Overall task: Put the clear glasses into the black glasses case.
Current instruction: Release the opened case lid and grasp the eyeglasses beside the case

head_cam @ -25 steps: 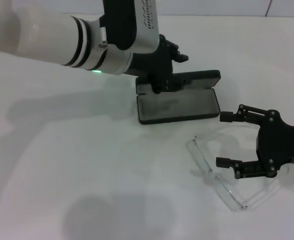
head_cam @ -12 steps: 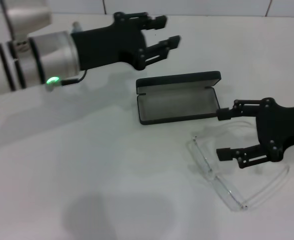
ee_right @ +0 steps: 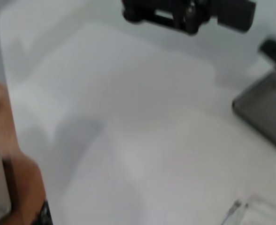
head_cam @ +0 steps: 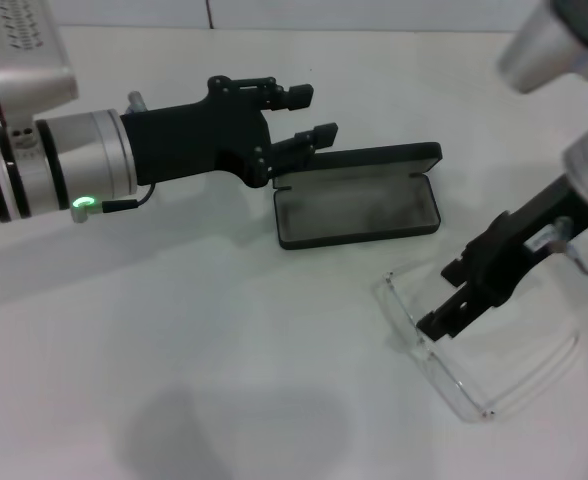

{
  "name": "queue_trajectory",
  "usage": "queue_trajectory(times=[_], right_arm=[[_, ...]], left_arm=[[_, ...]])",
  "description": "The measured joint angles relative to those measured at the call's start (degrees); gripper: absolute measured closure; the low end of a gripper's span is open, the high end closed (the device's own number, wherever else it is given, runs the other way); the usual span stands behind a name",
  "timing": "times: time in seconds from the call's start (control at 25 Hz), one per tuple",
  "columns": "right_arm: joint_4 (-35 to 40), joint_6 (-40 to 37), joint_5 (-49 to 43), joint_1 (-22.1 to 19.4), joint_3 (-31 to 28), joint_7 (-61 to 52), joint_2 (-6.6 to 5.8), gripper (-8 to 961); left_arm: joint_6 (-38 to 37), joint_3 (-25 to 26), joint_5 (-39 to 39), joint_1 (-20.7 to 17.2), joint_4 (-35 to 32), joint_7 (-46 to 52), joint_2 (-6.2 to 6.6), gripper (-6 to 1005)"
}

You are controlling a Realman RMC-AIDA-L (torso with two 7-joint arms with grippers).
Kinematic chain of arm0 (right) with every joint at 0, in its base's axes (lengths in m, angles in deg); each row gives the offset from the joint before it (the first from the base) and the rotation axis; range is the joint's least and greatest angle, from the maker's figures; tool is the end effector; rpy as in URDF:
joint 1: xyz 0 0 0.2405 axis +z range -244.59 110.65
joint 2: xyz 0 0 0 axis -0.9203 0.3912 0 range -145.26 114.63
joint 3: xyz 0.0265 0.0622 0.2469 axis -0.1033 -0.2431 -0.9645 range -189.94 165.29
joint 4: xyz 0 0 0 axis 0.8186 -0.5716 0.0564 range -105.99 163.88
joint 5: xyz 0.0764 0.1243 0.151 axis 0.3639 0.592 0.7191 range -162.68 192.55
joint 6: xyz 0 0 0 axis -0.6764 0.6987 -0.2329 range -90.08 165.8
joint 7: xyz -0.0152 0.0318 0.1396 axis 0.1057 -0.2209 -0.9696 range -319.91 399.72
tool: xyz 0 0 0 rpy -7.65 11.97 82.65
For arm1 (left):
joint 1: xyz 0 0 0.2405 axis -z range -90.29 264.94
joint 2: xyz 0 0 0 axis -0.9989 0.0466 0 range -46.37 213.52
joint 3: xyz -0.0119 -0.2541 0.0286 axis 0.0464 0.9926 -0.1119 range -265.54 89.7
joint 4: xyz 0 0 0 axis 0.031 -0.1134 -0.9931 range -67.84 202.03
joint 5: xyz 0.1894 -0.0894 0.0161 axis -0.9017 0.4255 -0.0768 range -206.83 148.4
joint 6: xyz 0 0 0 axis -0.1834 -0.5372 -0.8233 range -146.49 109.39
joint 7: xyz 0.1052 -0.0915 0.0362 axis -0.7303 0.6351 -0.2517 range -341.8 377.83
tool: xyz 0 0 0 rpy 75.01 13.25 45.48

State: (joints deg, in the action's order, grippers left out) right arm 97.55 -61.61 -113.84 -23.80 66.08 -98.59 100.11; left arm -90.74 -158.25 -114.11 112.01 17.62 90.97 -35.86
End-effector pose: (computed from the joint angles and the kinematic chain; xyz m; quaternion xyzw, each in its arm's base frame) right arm 0.1331 0.3447 -0.0065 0.9576 -0.2611 0.1215 0.0102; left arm -0.2003 0.3511 -0.0149 -0.9339 -0.0871 -0.2840 0.1991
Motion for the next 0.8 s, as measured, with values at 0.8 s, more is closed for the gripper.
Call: queue_trajectory(times=[0.8], right_arm=[[-15.56,13.82,-1.61,7.96,18.82,-9.08,0.76,205]], left_arm=[[0.48,-0.08,-4.83,5.51,3.8,-0.17,-0.01,513]])
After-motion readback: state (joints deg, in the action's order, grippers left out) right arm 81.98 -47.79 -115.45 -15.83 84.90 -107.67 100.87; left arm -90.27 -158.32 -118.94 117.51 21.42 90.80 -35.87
